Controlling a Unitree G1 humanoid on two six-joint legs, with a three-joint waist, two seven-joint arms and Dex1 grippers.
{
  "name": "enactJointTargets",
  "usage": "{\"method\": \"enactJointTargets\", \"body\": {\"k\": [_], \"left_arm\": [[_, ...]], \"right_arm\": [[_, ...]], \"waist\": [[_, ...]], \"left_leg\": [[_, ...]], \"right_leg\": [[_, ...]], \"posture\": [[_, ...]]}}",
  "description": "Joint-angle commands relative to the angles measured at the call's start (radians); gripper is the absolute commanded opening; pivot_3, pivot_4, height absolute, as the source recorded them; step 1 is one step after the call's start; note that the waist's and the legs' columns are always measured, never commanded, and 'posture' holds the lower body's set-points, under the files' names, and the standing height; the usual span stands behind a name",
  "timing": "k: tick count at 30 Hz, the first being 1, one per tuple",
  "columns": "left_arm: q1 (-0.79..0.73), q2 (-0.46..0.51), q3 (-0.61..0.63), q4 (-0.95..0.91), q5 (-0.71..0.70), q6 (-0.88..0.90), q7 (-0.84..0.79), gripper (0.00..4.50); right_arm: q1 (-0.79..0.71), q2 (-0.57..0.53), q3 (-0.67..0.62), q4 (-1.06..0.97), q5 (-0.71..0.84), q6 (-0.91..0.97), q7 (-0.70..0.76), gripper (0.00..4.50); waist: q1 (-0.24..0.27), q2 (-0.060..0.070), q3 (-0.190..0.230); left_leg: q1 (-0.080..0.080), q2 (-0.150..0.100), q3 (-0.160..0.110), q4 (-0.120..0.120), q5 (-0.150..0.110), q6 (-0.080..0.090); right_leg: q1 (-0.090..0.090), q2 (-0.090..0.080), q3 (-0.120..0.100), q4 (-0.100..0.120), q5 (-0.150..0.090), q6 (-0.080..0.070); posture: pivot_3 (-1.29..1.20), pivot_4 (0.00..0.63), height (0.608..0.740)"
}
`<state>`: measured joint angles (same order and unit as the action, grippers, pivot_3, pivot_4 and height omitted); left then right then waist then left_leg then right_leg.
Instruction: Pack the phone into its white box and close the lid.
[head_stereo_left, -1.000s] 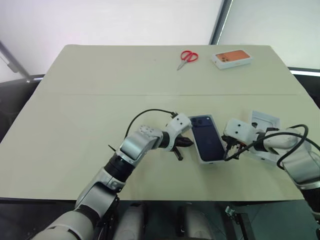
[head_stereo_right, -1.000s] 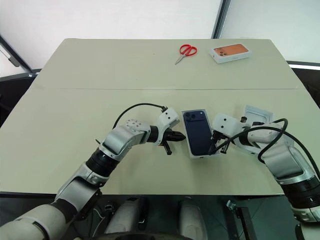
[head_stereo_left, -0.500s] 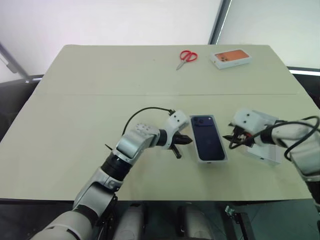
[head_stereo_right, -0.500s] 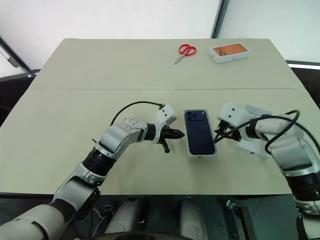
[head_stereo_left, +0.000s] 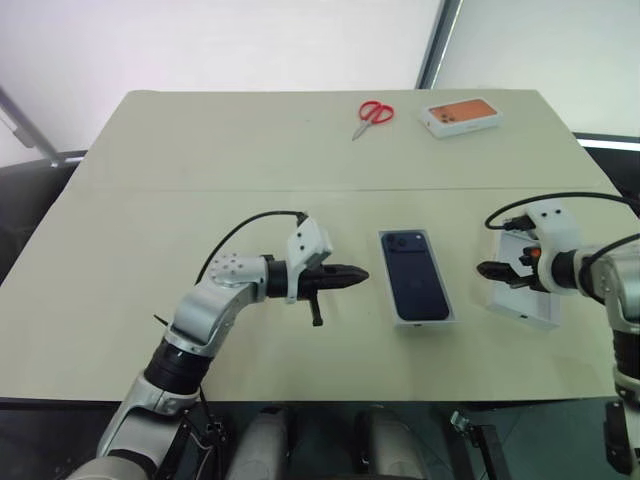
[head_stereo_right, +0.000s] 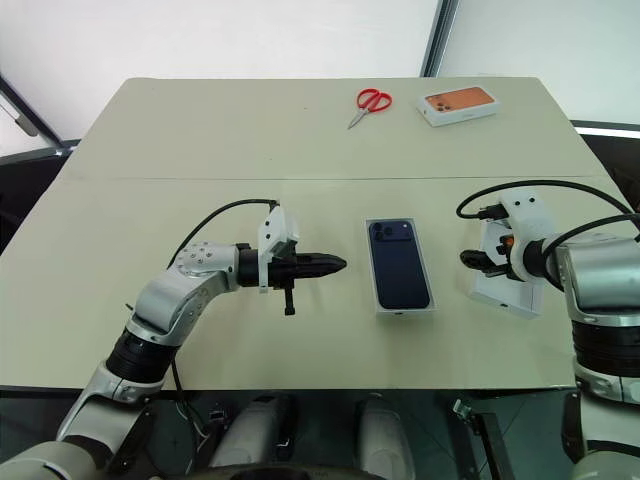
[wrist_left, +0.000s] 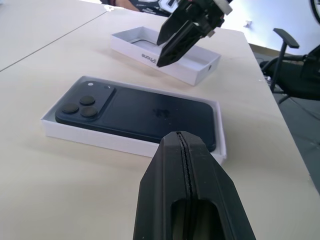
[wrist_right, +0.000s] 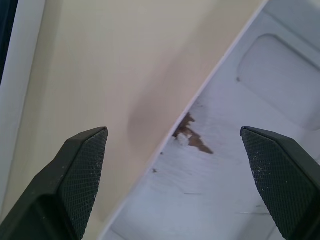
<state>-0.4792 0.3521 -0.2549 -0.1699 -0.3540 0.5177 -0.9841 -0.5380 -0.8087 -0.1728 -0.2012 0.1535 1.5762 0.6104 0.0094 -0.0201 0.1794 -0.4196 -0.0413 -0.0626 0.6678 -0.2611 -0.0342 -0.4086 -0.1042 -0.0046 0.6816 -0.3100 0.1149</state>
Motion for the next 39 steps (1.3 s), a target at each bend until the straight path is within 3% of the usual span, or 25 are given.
{"method": "enactJointTargets", "body": {"k": [1, 2, 5, 12, 19, 24, 26, 28, 32, 33, 35, 39], "left_arm": [[0.002, 0.0, 0.022, -0.028, -0.023, -0.027, 0.0, 0.0], [0.002, -0.002, 0.02, -0.023, -0.021, -0.03, 0.006, 0.0], [0.001, -0.011, 0.016, -0.014, -0.014, -0.037, 0.023, 0.0], [0.009, -0.022, 0.022, -0.019, -0.025, -0.039, 0.052, 0.0], [0.024, -0.014, 0.06, 0.0, -0.023, -0.052, 0.089, 0.0], [0.03, -0.004, 0.16, 0.053, -0.033, -0.049, 0.159, 0.0], [0.04, 0.016, 0.199, 0.073, -0.029, -0.054, 0.178, 0.0], [0.055, 0.041, 0.231, 0.082, -0.025, -0.064, 0.185, 0.0], [0.065, 0.065, 0.256, 0.096, -0.032, -0.075, 0.182, 0.0], [0.065, 0.067, 0.259, 0.096, -0.032, -0.075, 0.182, 0.0], [0.067, 0.069, 0.259, 0.094, -0.033, -0.075, 0.183, 0.0], [0.074, 0.063, 0.249, 0.072, -0.035, -0.071, 0.189, 0.0]], "right_arm": [[-0.039, 0.011, -0.035, 0.032, 0.005, 0.038, -0.073, 4.44], [-0.045, 0.023, -0.038, 0.046, 0.024, 0.038, -0.08, 4.44], [-0.055, 0.049, -0.03, 0.067, 0.025, 0.038, -0.137, 3.58], [-0.083, 0.075, -0.053, 0.096, 0.066, 0.038, -0.217, 0.05], [-0.224, 0.088, -0.113, 0.084, 0.167, 0.034, -0.194, 0.05], [-0.295, 0.126, -0.179, -0.029, 0.378, 0.038, -0.096, 0.05], [-0.309, 0.176, -0.225, -0.025, 0.59, 0.038, -0.112, 0.05], [-0.324, 0.261, -0.284, 0.018, 0.817, 0.038, -0.201, 0.05], [-0.268, 0.393, -0.312, 0.144, 1.26, 0.038, -0.537, 0.05], [-0.207, 0.363, -0.217, 0.142, 1.501, -0.087, -0.695, 0.05], [-0.126, 0.342, -0.097, 0.119, 1.771, -0.251, -0.894, 0.05], [-0.033, 0.387, -0.04, 0.051, 1.819, -0.359, -1.001, 0.05]], "waist": [[0.001, 0.0, 0.0], [0.002, 0.0, 0.0], [0.0, 0.0, 0.0], [-0.007, 0.0, 0.0], [-0.024, 0.001, 0.0], [-0.024, 0.002, 0.001], [-0.023, 0.002, 0.001], [-0.027, 0.001, 0.0], [-0.022, 0.002, 0.001], [-0.019, 0.001, 0.001], [-0.014, 0.001, 0.001], [-0.026, 0.001, 0.001]], "left_leg": [[0.0, 0.0, 0.0, 0.0, 0.0, 0.001], [0.0, 0.0, 0.0, 0.0, -0.002, 0.003], [0.0, 0.0, 0.0, 0.0, -0.002, 0.004], [0.0, 0.0, 0.0, 0.0, -0.002, 0.004], [0.0, 0.001, 0.0, 0.0, -0.002, 0.004], [0.0, 0.001, 0.0, -0.001, -0.003, 0.005], [0.0, 0.001, 0.0, -0.001, -0.003, 0.005], [0.0, 0.001, 0.0, 0.0, -0.003, 0.005], [0.0, 0.002, -0.001, 0.0, -0.003, 0.005], [0.0, 0.001, 0.0, 0.0, -0.003, 0.005], [-0.002, 0.001, -0.002, 0.001, -0.003, 0.005], [-0.006, 0.0, 0.0, 0.005, -0.004, 0.007]], "right_leg": [[0.0, 0.0, 0.0, 0.0, 0.0, 0.0], [0.0, 0.0, 0.0, 0.0, 0.0, 0.0], [0.0, 0.0, 0.0, 0.0, 0.0, 0.0], [0.0, 0.001, 0.0, 0.001, 0.0, 0.0], [-0.001, 0.002, 0.0, 0.001, 0.0, 0.0], [-0.001, 0.002, 0.0, 0.002, 0.0, 0.0], [-0.001, 0.002, 0.0, 0.001, 0.0, 0.0], [-0.001, 0.002, 0.0, 0.001, 0.0, 0.0], [-0.001, 0.002, 0.0, 0.002, 0.0, 0.0], [-0.001, 0.001, 0.0, 0.002, 0.0, 0.0], [-0.001, 0.0, 0.0, 0.001, 0.0, 0.0], [-0.003, 0.0, 0.0, 0.002, 0.0, 0.0]], "posture": [[0.0, 0.15, 0.697], [0.0, 0.15, 0.697], [0.0, 0.15, 0.697], [0.0, 0.15, 0.697], [0.0, 0.15, 0.697], [0.0, 0.15, 0.697], [0.0, 0.15, 0.697], [0.0, 0.15, 0.697], [0.0, 0.15, 0.697], [0.0, 0.15, 0.697], [0.0, 0.15, 0.697], [0.0, 0.15, 0.697]]}}
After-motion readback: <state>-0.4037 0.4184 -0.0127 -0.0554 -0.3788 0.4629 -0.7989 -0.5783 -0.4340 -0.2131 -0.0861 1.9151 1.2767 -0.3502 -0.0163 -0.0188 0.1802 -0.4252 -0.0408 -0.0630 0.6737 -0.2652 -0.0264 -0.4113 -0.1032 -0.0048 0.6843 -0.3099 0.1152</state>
